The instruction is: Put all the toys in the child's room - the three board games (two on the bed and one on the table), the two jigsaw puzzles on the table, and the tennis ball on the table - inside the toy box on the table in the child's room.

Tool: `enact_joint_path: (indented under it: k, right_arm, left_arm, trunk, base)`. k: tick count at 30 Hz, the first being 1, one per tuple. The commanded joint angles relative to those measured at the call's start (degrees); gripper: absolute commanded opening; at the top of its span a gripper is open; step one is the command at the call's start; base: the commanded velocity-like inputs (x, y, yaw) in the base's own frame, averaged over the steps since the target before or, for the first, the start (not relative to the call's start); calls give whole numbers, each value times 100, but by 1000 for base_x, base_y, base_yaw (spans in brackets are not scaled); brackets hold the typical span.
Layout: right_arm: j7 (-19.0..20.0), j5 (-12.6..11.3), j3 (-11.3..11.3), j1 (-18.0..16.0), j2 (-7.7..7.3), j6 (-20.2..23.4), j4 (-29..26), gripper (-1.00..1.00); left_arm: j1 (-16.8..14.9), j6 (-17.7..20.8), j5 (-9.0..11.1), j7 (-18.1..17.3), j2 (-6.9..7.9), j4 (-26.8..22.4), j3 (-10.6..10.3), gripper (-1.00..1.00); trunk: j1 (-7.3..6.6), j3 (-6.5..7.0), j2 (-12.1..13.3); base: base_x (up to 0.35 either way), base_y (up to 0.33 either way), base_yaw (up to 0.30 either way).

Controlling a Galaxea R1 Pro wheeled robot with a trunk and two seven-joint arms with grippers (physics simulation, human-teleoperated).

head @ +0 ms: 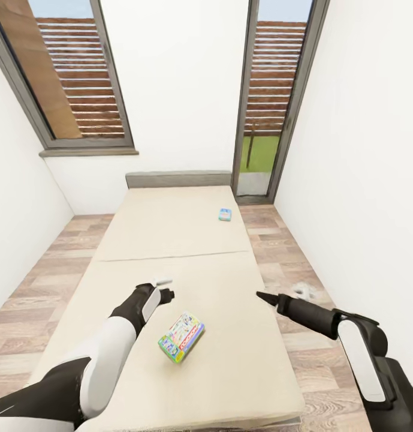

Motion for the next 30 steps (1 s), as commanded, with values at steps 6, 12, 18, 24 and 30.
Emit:
enact_joint_path:
  k: [6,12,18,24,30]
  right_arm:
    - [1478,27,-425,2,-276,12,12,100]
    - [1703,-22,-496,7,-386,7,17,100]
    - [1735,-26,-506,7,-400,4,21,100]
    - [1740,-22,-509,7,-404,8,32,100]
    - [1741,6,-509,7,-411,7,33,100]
  left_arm:
    - [-191,323,1,15,-5,-23,25,100]
    - [-459,661,15,15,-5,-18,25,100]
    - [-908,1274,310,15,-5,-9,25,100]
    - [-1041,1379,660,15,-5,21,25,100]
    - [-1056,1344,701,15,-5,16,25,100]
  trunk:
    - [3,-68,-11]
    - [3,-125,-11]
    - [3,-182,-11]
    - [3,-238,-11]
    - [3,-295,-11]
  base:
    - [0,0,0]
    - [0,0,0]
    - [0,0,0]
    - [0,0,0]
    - [0,0,0]
